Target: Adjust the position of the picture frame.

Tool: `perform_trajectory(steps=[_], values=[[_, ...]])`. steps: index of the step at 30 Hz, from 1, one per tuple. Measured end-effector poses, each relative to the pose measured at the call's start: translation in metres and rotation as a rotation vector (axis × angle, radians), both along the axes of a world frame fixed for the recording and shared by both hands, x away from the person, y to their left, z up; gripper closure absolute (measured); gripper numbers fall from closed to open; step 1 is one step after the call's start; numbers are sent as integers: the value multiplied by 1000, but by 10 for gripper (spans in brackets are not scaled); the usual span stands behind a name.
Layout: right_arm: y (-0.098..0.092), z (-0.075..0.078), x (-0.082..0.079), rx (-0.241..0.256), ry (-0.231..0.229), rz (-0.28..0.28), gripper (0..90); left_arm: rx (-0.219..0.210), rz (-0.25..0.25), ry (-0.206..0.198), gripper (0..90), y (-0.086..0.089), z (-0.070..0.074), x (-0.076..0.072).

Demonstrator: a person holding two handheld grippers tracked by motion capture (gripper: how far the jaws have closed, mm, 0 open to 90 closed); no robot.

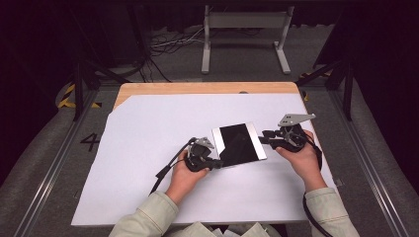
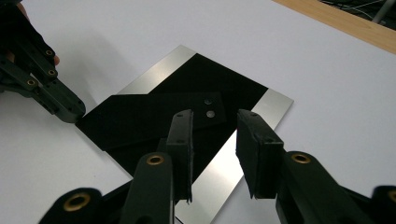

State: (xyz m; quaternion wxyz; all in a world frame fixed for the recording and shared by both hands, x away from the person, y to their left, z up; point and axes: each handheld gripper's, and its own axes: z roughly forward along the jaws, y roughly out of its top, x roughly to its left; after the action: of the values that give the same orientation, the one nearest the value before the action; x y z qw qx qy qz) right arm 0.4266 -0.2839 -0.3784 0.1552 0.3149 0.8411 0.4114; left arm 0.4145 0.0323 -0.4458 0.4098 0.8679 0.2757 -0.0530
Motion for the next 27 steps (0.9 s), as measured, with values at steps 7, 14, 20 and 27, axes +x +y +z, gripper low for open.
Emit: perform_trajectory(steps=[7, 14, 20, 27], values=[[4, 3, -1, 6, -4, 4, 690, 29, 26, -88, 846, 15, 19, -1], [8, 15, 1, -6, 1, -40, 716, 46, 64, -151, 734, 42, 37, -2], [26, 16, 13, -56, 25, -31, 760, 40, 88, -166, 707, 53, 43, 0], [59, 14, 31, -125, 77, 9, 746, 37, 143, -142, 678, 71, 45, 6]])
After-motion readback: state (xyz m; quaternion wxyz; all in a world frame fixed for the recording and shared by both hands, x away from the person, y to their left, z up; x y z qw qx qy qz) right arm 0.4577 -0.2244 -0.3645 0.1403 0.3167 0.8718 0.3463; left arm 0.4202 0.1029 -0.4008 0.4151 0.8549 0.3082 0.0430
